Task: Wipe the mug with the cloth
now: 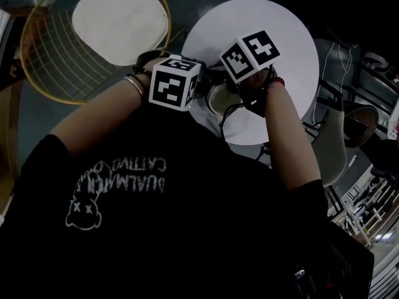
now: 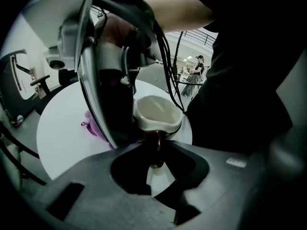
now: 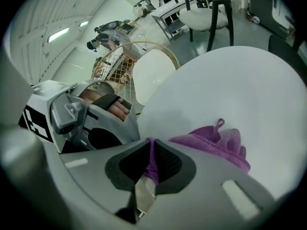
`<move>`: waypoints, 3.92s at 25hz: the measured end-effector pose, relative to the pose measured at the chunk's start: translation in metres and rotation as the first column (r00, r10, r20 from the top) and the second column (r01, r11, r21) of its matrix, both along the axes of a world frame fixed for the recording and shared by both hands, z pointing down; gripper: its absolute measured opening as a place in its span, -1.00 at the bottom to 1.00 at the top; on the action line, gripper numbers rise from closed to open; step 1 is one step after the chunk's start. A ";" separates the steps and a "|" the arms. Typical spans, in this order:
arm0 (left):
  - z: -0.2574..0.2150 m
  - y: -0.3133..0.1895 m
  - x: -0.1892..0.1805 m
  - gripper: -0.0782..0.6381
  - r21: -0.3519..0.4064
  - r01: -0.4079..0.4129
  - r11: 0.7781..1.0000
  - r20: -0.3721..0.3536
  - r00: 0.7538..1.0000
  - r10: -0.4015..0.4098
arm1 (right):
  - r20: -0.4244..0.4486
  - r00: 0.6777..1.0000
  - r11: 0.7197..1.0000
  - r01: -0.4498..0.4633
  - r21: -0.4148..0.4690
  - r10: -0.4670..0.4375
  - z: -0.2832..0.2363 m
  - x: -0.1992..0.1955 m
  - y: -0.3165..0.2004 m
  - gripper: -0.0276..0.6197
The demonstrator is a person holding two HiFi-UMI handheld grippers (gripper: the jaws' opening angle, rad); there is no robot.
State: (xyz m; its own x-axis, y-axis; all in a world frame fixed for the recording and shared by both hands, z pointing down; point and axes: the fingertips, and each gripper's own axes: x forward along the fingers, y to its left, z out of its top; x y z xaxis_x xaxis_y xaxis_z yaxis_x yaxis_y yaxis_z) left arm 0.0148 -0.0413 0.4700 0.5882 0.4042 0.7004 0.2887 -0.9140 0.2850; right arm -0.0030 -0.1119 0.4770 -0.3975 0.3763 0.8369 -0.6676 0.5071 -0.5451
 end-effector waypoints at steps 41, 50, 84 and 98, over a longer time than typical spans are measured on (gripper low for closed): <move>0.001 -0.009 0.002 -0.50 0.047 0.134 0.990 0.037 0.990 -0.136 | 0.160 0.883 0.886 -0.458 0.078 0.442 -0.001 0.034 -0.023 -0.82; 0.000 -0.013 0.004 -0.47 0.071 0.188 0.980 0.073 0.978 -0.193 | 0.232 0.815 0.822 -0.562 0.090 0.531 -0.011 0.050 -0.019 -0.81; 0.010 0.000 -0.001 -0.58 0.147 0.336 0.930 0.176 0.917 -0.359 | 0.359 0.602 0.580 -0.795 0.179 0.713 -0.021 0.117 0.006 -0.80; 0.010 0.013 0.009 -0.59 0.180 0.360 0.916 0.189 0.901 -0.391 | 0.358 0.568 0.536 -0.822 0.194 0.741 -0.021 0.141 0.049 -0.81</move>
State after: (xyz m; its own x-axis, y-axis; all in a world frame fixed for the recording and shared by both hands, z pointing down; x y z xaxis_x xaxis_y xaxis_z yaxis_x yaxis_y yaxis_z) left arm 0.0234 -0.0287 0.4796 0.5052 0.0742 0.8598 -0.1381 -0.9765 0.1654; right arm 0.1380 -0.0626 0.4556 -0.5754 -0.4314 0.6948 -0.7694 -0.0025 -0.6388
